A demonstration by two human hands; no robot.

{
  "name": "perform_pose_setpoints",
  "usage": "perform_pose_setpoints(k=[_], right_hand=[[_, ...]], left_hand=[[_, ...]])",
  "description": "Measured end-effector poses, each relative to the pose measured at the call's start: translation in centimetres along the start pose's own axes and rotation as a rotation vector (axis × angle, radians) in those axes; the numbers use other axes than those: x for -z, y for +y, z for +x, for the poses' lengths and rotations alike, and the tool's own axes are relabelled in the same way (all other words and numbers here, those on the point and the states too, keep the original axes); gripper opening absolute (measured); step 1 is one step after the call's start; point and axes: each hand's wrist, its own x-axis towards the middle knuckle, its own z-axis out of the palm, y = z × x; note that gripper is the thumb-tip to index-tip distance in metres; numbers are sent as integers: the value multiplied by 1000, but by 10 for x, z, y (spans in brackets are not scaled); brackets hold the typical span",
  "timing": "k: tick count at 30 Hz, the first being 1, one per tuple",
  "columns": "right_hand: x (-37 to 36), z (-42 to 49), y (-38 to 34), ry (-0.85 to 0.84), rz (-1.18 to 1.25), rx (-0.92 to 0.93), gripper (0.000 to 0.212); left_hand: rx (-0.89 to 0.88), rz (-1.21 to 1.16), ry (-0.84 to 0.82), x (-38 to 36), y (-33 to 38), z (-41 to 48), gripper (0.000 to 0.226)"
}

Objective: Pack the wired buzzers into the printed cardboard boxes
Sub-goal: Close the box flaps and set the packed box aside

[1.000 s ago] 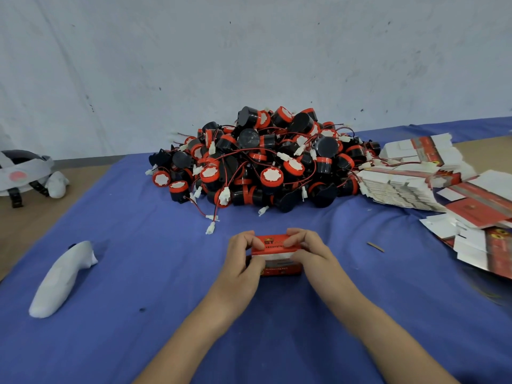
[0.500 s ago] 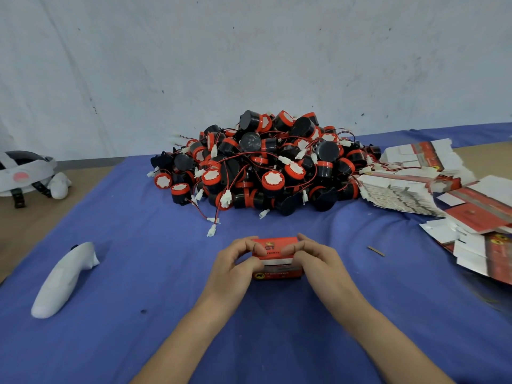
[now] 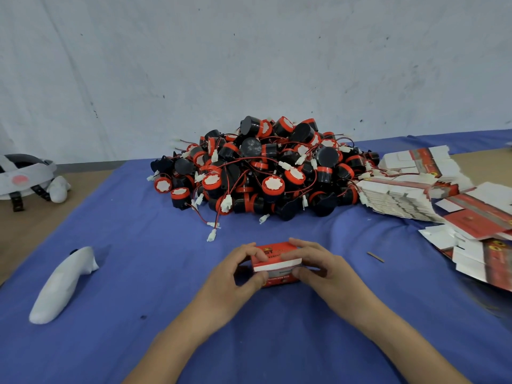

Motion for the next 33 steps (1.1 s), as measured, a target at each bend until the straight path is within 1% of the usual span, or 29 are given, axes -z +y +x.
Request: perform_pose_setpoints(k=[2,4,5,7,9,10,13,17,20,22,25,29,33], right_hand=[[0,0,-6,36,41,-18,42],[-2,-1,-17,80,142,-22,33],[-6,-2,-23,100,224,-20,27],[-19,-5,-33,130,427,-15,22],[-34,-6,-39,196,536,-24,16],[-39,-7,-41,242,528,-28,13],[-48,-7,-45,348,434,10,18],[-56,-5,-47,357,405,27,22],[-58,-6,-48,333,427,25,23],[-56,-6,-49,292,479,28,20],[-50,-7,-52,253,518,48,23],[-50,-8,-55,315,442,117,25],[-55,-9,-56,365,408,137,27]], left_hand=[[10,-71,39,-1,8,1,26],[27,-181,113,-2,18,2,27],[28,-242,155,-3,22,2,27],[33,-357,217,-11,32,2,25],[46,-445,267,-25,40,1,26],[37,-460,296,-32,43,0,26],[-16,-446,385,-48,50,-2,26],[-38,-466,502,-51,52,1,26],[-31,-485,542,-52,53,1,30],[-30,-476,558,-51,53,2,31],[-55,-458,544,-46,51,3,27],[-76,-439,514,-45,53,1,19],[-69,-459,537,-51,57,2,29]])
